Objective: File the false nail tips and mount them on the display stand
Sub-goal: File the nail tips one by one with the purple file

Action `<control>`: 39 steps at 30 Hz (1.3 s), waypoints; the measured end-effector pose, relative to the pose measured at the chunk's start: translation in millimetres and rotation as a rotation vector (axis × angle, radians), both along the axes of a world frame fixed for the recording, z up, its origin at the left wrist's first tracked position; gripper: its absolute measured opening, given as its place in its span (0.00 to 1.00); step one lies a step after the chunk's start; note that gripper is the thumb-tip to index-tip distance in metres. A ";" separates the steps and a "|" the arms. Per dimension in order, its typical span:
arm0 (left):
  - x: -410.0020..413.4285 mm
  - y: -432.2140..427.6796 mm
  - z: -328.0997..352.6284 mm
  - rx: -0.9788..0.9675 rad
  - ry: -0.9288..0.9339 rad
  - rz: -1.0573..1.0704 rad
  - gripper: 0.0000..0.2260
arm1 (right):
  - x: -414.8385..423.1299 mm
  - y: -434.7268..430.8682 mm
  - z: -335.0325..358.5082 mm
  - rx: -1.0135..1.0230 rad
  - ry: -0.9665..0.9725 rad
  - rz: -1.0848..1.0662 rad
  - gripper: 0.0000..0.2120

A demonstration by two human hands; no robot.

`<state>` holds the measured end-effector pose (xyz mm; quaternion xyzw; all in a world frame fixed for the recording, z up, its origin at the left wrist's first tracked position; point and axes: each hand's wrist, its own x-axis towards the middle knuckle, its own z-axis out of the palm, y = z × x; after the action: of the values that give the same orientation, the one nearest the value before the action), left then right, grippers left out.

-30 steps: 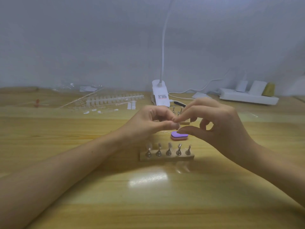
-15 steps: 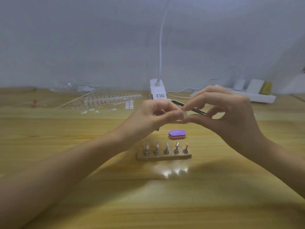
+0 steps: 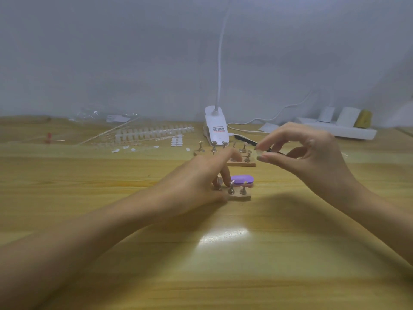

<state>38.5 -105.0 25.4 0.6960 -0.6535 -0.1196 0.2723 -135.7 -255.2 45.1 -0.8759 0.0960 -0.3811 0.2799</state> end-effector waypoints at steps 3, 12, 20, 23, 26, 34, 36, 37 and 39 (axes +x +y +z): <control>-4.1 0.0 -0.9 -0.050 0.004 0.024 0.28 | 1.4 1.9 -5.4 0.029 0.025 0.011 0.04; -9.2 -2.2 -9.1 -0.166 0.059 0.131 0.22 | 4.0 9.6 -17.3 0.044 0.072 0.049 0.05; -8.4 -4.7 -10.5 -0.198 0.063 0.154 0.25 | 18.9 20.1 -26.9 0.000 0.096 0.076 0.04; -7.3 -4.8 -11.1 -0.201 0.118 0.139 0.26 | 21.4 21.7 -29.8 -0.014 0.124 0.071 0.05; -6.6 -5.4 -10.8 -0.199 0.140 0.135 0.27 | 22.0 23.2 -31.6 -0.028 0.128 0.081 0.04; -5.9 -5.3 -9.4 -0.169 0.157 0.158 0.31 | 24.4 23.4 -33.0 -0.116 0.120 0.036 0.04; -5.9 -5.3 -8.9 -0.162 0.174 0.158 0.31 | 23.4 23.7 -32.9 -0.102 0.115 0.036 0.04; -5.8 -5.4 -9.1 -0.159 0.179 0.159 0.31 | 23.0 24.0 -32.9 -0.087 0.113 0.037 0.04; -5.1 -5.7 -9.6 -0.152 0.184 0.161 0.31 | 22.5 24.6 -33.5 -0.047 0.112 0.038 0.04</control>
<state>33.4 -110.7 15.8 0.7097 -0.5750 -0.1109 0.3917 -113.2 -230.6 11.5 -0.9039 0.0857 -0.3281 0.2608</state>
